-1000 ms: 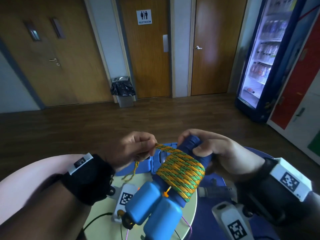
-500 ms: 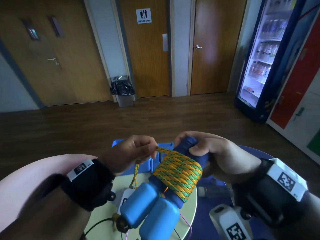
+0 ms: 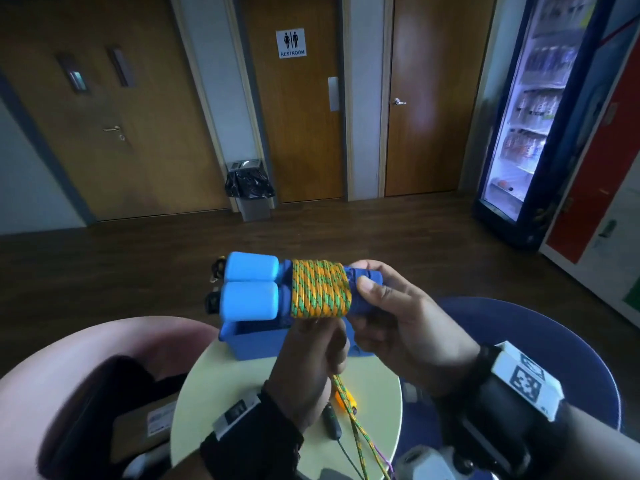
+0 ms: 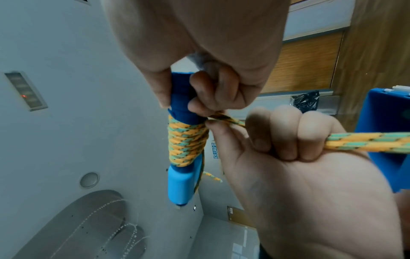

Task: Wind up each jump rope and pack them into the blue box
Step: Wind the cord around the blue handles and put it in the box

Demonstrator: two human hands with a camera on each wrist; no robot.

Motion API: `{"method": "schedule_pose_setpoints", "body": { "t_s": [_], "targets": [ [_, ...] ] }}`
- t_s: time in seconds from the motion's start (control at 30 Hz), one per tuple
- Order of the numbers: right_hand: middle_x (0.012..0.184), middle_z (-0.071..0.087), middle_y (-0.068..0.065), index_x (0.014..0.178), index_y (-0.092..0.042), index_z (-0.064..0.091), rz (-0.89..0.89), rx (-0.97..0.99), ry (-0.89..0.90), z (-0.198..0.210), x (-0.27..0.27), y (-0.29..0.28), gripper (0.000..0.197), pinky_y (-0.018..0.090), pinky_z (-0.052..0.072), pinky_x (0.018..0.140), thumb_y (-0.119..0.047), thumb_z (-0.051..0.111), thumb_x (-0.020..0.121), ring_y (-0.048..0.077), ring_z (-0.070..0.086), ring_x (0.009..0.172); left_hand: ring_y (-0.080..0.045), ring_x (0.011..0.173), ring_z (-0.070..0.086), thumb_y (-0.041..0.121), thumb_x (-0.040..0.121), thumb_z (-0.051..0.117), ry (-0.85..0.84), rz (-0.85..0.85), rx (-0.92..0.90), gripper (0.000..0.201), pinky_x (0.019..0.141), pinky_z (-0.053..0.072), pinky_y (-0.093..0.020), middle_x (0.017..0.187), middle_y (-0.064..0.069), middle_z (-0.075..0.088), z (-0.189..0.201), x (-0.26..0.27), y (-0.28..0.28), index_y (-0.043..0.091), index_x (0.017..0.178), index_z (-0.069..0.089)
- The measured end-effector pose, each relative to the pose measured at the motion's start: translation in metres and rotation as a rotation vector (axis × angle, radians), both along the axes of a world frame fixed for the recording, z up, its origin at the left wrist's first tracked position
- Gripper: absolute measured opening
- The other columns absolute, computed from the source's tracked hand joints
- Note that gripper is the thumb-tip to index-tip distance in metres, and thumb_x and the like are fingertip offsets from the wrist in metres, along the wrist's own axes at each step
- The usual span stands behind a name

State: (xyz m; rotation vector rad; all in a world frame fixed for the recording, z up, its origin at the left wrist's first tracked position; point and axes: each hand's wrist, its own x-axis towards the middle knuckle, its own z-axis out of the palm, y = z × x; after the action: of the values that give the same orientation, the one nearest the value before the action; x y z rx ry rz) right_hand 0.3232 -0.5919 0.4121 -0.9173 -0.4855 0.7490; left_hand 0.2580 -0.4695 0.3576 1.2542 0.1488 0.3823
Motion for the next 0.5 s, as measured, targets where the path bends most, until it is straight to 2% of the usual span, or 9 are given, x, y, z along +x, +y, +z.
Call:
{"method": "schedule_pose_setpoints", "body": {
  "t_s": [0.1,0.17,0.23,0.33,0.43,0.5],
  "targets": [
    [0.071,0.054,0.007,0.104,-0.014,0.052,-0.088,0.031,-0.027,-0.006,-0.001,0.008,0.027,0.022,0.029,0.045,-0.018,0.066,0.082,0.014,0.039,0.052,-0.016,0.051,0.021,0.030,0.084,0.053,0.029,0.138,0.140,0.030,0.054,0.015,-0.036,0.057,-0.004,0.027,0.000,-0.001,-0.001,0.020,0.061,0.038],
    [0.072,0.054,0.005,0.107,-0.014,0.050,-0.201,0.018,-0.064,-0.008,0.003,0.012,0.030,0.023,0.030,0.045,-0.014,0.071,0.086,0.014,0.041,0.053,-0.015,0.052,0.031,0.035,0.091,0.047,0.037,0.151,0.319,0.028,0.054,0.023,-0.035,0.058,-0.001,0.036,0.001,-0.003,-0.001,0.025,0.065,0.052],
    [0.072,0.056,0.005,0.112,-0.011,0.048,-0.345,-0.044,-0.112,-0.009,0.010,0.014,0.029,0.024,0.035,0.046,-0.010,0.068,0.091,0.013,0.047,0.055,-0.014,0.055,0.041,0.036,0.093,0.044,0.046,0.107,0.467,0.028,0.056,0.035,-0.029,0.057,0.001,0.046,-0.003,-0.007,-0.003,0.027,0.073,0.061],
    [0.083,0.063,0.007,0.113,-0.018,0.051,-0.507,-0.194,-0.253,-0.020,0.021,0.014,0.030,0.024,0.048,0.055,-0.012,0.070,0.090,0.010,0.059,0.062,-0.016,0.059,0.050,0.037,0.092,0.046,0.093,0.044,0.488,0.029,0.062,0.043,-0.028,0.059,-0.001,0.057,-0.009,-0.011,-0.004,0.020,0.076,0.063],
    [0.094,0.068,0.006,0.109,-0.034,0.051,-0.601,-0.372,-0.447,-0.040,0.031,0.009,0.036,0.042,0.058,0.071,-0.024,0.077,0.086,0.020,0.069,0.078,-0.014,0.062,0.053,0.033,0.100,0.047,0.135,-0.024,0.565,0.034,0.064,0.046,-0.026,0.061,0.001,0.061,-0.006,-0.014,0.001,0.012,0.077,0.062],
    [0.092,0.069,0.003,0.106,-0.041,0.049,-0.625,-0.467,-0.529,-0.048,0.036,0.003,0.039,0.049,0.058,0.075,-0.033,0.078,0.081,0.023,0.069,0.080,-0.010,0.059,0.051,0.023,0.104,0.048,0.159,-0.051,0.651,0.033,0.060,0.042,-0.019,0.059,0.004,0.058,-0.002,-0.018,0.007,0.010,0.078,0.062]
  ]
}}
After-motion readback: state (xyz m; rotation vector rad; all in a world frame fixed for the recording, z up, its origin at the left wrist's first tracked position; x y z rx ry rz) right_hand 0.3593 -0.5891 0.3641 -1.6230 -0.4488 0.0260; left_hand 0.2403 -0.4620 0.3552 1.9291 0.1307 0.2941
